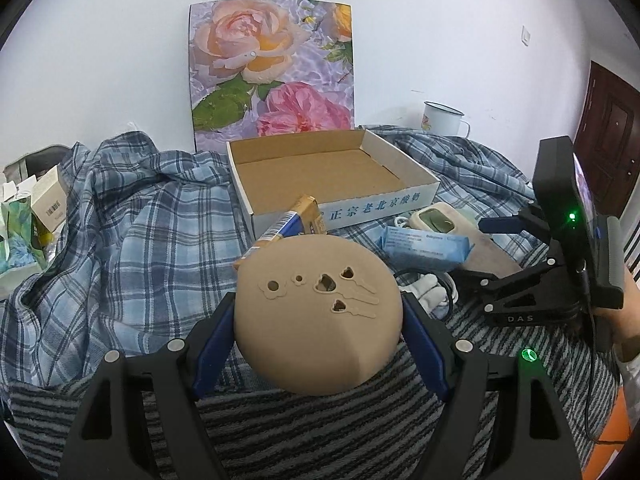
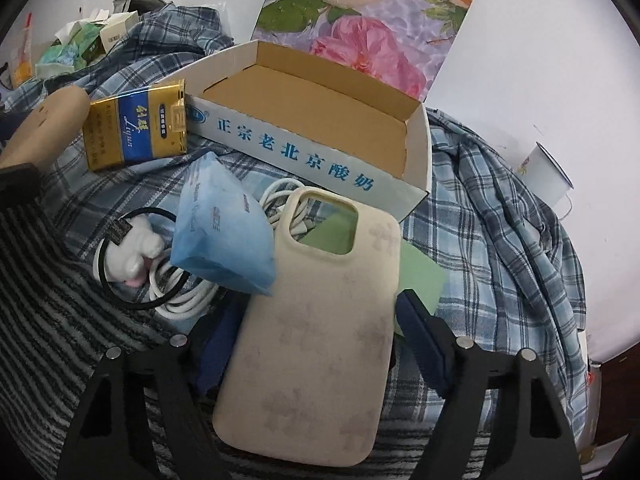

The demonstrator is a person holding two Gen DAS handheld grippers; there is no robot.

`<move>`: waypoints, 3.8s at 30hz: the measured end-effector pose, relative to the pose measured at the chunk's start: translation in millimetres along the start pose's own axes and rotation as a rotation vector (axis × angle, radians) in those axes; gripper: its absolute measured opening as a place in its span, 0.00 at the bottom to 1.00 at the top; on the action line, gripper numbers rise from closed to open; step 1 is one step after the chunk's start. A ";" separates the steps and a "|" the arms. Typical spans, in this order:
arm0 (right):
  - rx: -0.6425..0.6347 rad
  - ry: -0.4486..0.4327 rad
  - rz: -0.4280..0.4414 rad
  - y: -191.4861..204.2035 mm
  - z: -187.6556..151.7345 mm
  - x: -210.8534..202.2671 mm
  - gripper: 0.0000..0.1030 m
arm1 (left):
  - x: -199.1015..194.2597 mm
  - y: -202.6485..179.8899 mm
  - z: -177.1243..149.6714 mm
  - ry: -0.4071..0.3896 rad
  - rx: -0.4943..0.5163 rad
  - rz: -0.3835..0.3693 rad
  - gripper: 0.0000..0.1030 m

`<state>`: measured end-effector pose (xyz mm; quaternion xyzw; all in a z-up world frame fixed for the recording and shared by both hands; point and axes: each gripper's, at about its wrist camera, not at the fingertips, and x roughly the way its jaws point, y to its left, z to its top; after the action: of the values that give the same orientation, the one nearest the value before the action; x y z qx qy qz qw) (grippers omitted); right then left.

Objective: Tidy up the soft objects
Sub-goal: 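Lift the tan squishy with the left tool while the right tool lifts the phone case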

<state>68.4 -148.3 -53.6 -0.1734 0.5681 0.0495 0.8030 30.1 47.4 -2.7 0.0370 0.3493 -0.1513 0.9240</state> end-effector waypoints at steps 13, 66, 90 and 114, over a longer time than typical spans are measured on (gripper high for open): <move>0.046 -0.042 0.022 -13.1 -3.0 -9.2 0.85 | 1.8 2.9 0.6 0.015 -0.020 0.000 0.78; 0.103 -0.296 0.193 -56.5 -5.8 -54.6 0.68 | -11.2 3.0 3.0 -0.046 -0.038 0.002 0.78; 0.142 -0.798 0.233 -73.7 47.0 -207.5 0.69 | -120.1 -32.4 122.8 -0.410 -0.058 0.081 0.78; 0.258 -0.844 0.266 -105.7 117.8 -167.7 0.69 | -39.0 -22.1 220.0 -0.393 -0.040 0.205 0.78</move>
<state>144.5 -188.0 160.5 0.0378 0.2104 0.1475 0.9657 135.2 -2.1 189.5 0.0237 0.1596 -0.0538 0.9854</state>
